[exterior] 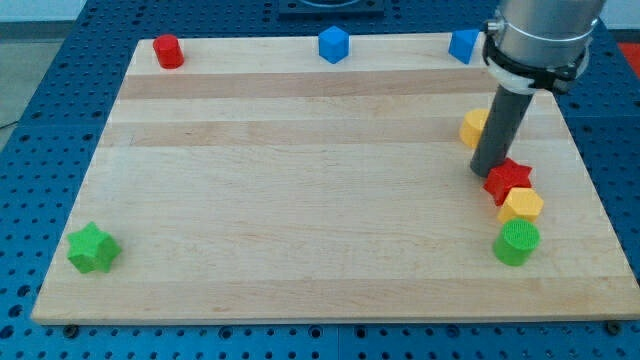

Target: Move the green star a bit right

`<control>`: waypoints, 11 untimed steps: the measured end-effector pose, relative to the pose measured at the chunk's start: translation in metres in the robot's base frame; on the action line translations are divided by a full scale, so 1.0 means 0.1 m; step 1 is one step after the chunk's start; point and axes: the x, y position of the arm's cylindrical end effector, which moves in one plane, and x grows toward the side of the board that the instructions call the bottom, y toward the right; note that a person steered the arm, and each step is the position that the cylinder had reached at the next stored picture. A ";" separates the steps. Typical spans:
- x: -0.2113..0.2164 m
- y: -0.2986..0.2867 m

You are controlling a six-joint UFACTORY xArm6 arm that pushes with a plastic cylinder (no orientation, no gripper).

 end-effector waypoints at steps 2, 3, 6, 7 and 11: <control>0.00 -1.16; 0.00 -2.25; 0.02 -4.85; 0.05 -4.85; 1.16 -4.85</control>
